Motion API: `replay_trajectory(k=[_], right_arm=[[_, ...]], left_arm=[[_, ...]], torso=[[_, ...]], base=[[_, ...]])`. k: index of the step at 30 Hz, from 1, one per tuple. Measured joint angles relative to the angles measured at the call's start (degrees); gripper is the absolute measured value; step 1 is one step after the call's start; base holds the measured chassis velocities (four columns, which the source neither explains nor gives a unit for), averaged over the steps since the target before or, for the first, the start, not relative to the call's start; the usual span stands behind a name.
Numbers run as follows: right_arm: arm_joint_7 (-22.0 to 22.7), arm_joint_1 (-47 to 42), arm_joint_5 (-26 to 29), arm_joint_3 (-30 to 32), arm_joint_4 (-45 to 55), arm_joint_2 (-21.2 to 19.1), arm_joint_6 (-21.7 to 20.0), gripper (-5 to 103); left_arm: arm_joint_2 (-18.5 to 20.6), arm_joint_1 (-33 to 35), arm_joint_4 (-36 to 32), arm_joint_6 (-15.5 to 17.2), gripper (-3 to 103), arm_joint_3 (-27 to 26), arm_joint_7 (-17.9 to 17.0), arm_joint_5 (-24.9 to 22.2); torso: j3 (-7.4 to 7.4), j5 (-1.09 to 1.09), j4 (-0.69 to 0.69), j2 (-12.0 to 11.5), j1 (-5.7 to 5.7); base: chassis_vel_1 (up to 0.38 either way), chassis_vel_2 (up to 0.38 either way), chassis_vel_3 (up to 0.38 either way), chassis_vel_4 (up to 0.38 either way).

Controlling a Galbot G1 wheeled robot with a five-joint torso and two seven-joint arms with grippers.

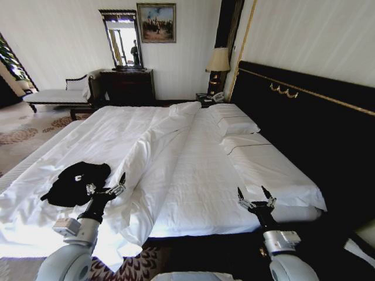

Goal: Fold the clothes on the bed.

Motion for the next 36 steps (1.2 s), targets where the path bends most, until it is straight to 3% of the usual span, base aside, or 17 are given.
replay_trajectory(k=[14, 36], right_arm=[[0.0, 0.1, -0.2, -0.2, 0.0, 0.0, 0.0, 100], [0.2, -0.1, -0.6, -0.4, 0.3, 0.1, 0.2, 100]], left_arm=[[0.0, 0.0, -0.1, 0.1, 99, -0.1, -0.8, 0.2], [-0.2, -0.1, -0.1, 0.2, 99, -0.2, -0.9, 0.1]], torso=[[0.00, 0.00, 0.00, 0.0, 0.00], [0.00, 0.00, 0.00, 0.0, 0.00]], base=[[-0.018, 0.134, 0.015, -0.140], [0.117, 0.198, -0.115, -0.205]])
